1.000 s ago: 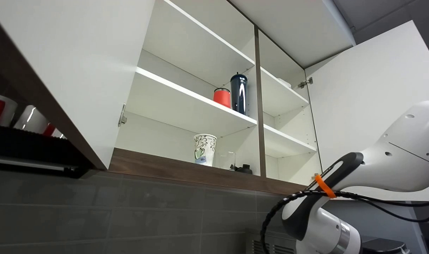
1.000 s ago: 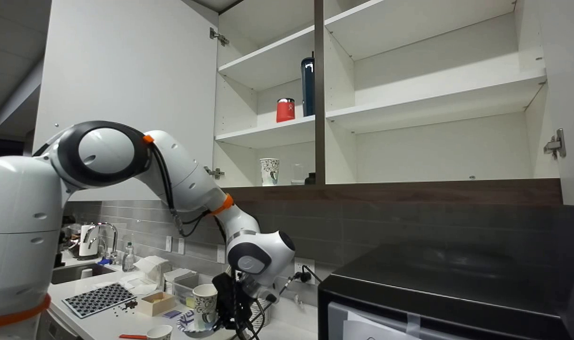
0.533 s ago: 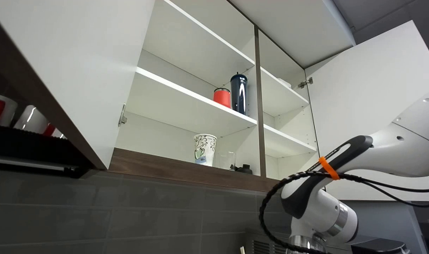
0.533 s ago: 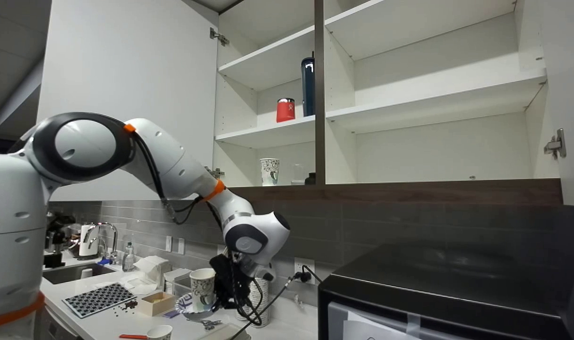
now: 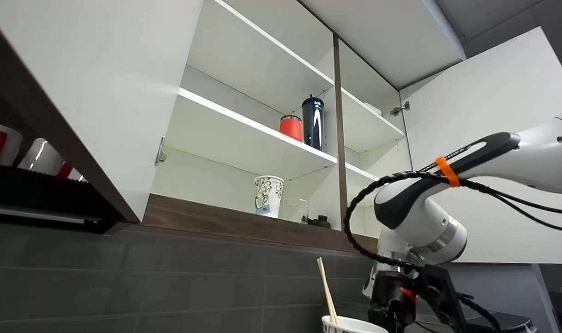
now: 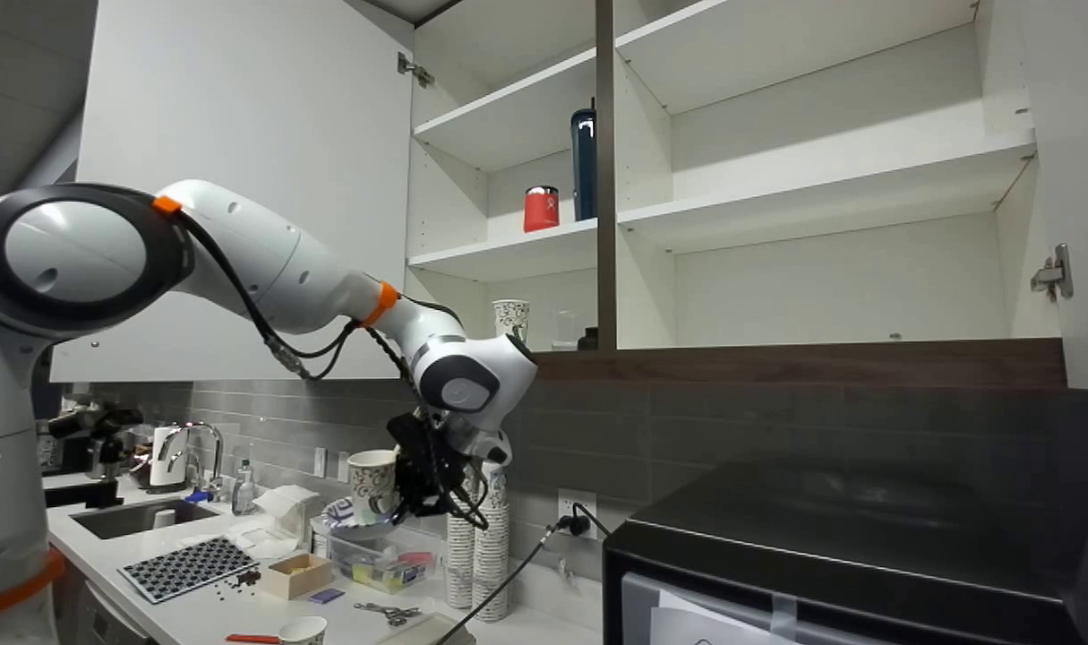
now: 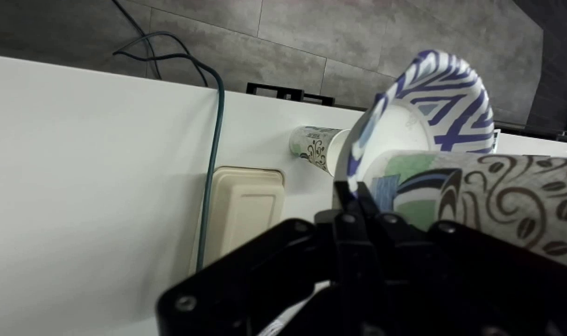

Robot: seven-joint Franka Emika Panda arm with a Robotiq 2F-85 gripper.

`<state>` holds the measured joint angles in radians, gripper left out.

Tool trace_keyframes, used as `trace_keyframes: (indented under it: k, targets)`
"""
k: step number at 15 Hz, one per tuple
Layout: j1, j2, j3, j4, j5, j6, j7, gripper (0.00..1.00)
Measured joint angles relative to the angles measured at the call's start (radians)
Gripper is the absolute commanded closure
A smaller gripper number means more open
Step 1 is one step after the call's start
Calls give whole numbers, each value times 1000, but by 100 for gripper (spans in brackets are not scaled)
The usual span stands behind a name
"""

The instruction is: Put the chopsticks in the cup, then put the bowl in the top cabinet

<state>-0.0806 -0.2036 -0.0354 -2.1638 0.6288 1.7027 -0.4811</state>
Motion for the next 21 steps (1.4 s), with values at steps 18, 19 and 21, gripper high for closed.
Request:
trace_keyframes:
  k: [18,19,21]
  targets:
    - [64,-79,32,48,32,93,314,100]
    - [69,-89,40,51,34,111,356,100]
    - [78,-104,54,62,36,134,429,98]
